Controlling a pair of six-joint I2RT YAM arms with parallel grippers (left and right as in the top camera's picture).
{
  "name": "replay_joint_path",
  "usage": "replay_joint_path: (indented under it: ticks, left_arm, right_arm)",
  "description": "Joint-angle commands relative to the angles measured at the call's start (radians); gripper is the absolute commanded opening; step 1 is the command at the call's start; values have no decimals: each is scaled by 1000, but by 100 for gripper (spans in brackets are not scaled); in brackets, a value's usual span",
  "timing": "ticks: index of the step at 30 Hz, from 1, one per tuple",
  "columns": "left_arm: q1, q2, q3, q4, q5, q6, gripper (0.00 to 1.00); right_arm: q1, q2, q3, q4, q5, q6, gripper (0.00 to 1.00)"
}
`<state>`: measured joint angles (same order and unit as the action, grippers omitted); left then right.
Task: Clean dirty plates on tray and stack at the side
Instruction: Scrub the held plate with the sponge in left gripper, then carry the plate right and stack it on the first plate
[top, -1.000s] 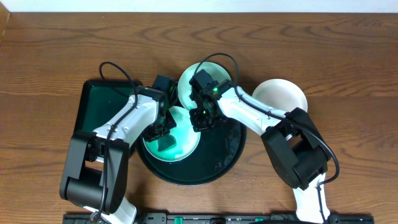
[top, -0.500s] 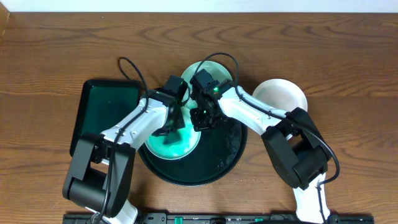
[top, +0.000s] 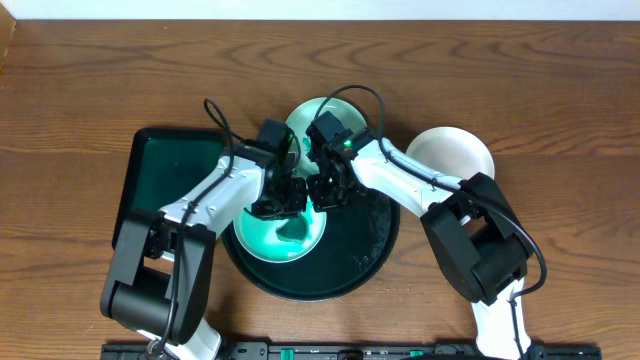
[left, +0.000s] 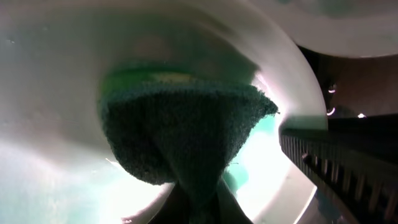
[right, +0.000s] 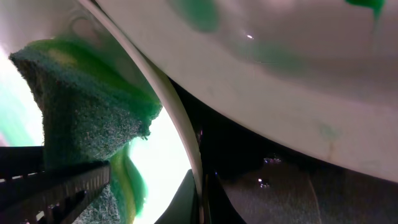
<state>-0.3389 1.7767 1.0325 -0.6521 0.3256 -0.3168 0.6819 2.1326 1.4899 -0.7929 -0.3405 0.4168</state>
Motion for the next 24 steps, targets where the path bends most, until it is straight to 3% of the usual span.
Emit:
replay_joint_path:
  ticks: [1,3,4,7,16,20,24]
  left_arm:
    - [-5,26,-10,27,-461,-182,7]
    - [-5,26,-10,-40,-697,-315,7]
    - [-5,26,-10,-71,-725,-341,7]
    - [-5,26,-10,-176,-700,-403,7]
    - [-5,-128,98,-290,-438,-346,7]
    - [20,-317,150,-282,-468,-347,7]
    - [123,-478,150,-295,-611,-320,7]
  right_arm:
    - [4,13,-7,-6,-12,-11,1]
    - [4,13,-7,-7,-12,-11,1]
    - [4,13,-7,-7,-12,-11,1]
    - [4,13,-7,-7,-12,-14,1]
    - [4,13,-7,-6,-12,-14,1]
    - [7,11,-5,-4,-58,-85,1]
    - [23,-27,-4,0,-52,-140,1]
